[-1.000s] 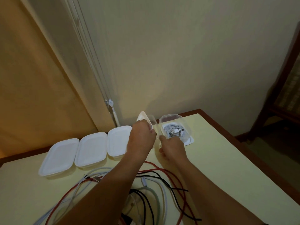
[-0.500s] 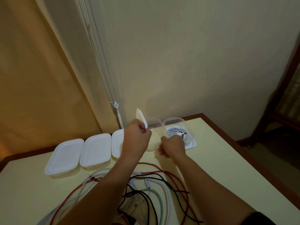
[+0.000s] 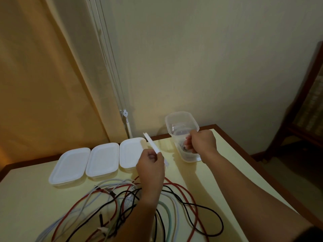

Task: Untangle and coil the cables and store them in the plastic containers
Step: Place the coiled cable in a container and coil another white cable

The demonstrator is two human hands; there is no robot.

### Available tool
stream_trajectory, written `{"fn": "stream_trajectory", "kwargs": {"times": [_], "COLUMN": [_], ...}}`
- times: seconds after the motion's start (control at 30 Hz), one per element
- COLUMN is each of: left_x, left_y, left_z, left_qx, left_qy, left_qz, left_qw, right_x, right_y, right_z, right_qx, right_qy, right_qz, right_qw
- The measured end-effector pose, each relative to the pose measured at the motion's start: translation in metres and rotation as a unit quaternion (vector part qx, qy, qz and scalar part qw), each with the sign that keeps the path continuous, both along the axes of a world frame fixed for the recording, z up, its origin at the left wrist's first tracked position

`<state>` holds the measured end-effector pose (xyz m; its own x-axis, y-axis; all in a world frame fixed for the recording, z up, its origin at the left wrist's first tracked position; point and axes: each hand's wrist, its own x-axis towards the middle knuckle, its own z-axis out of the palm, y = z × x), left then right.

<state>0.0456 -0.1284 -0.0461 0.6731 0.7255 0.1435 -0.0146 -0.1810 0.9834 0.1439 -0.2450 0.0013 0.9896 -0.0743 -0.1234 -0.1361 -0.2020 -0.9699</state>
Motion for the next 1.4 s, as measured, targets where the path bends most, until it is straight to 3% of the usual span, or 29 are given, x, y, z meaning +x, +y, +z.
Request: {"fn": "stream_trajectory", "kwargs": {"times": [0.13, 0.27, 0.53, 0.7, 0.93, 1.1, 1.23, 1.4], "left_x": [0.013, 0.030, 0.051, 0.050, 0.036, 0.016, -0.001, -0.008], "left_y": [-0.001, 0.004, 0.004, 0.001, -0.012, -0.003, 0.018, 0.033], "left_z": [-0.007, -0.019, -0.038, -0.053, -0.068, -0.066, -0.052, -0.034], "left_qx": [0.226, 0.424, 0.546, 0.540, 0.476, 0.485, 0.461, 0.461], "left_qy": [0.077, 0.178, 0.231, 0.250, 0.166, 0.170, 0.175, 0.145], "left_qz": [-0.059, -0.114, -0.160, -0.193, -0.247, -0.290, -0.215, -0.149], "left_qw": [0.969, 0.881, 0.789, 0.780, 0.828, 0.807, 0.843, 0.862], "right_x": [0.001, 0.000, -0.004, -0.003, -0.004, -0.007, -0.009, -0.008], "right_y": [-0.006, -0.005, 0.008, 0.016, 0.024, 0.029, 0.033, 0.037], "right_z": [0.006, 0.005, -0.020, -0.033, -0.043, -0.050, -0.059, -0.072], "right_qx": [0.030, 0.048, 0.018, -0.017, -0.013, -0.009, -0.025, -0.033], "right_qy": [-0.007, -0.004, 0.027, 0.018, 0.022, 0.035, 0.026, 0.041], "right_qz": [0.020, 0.057, 0.114, 0.118, 0.121, 0.125, 0.123, 0.120], "right_qw": [0.999, 0.997, 0.993, 0.993, 0.992, 0.992, 0.992, 0.991]}}
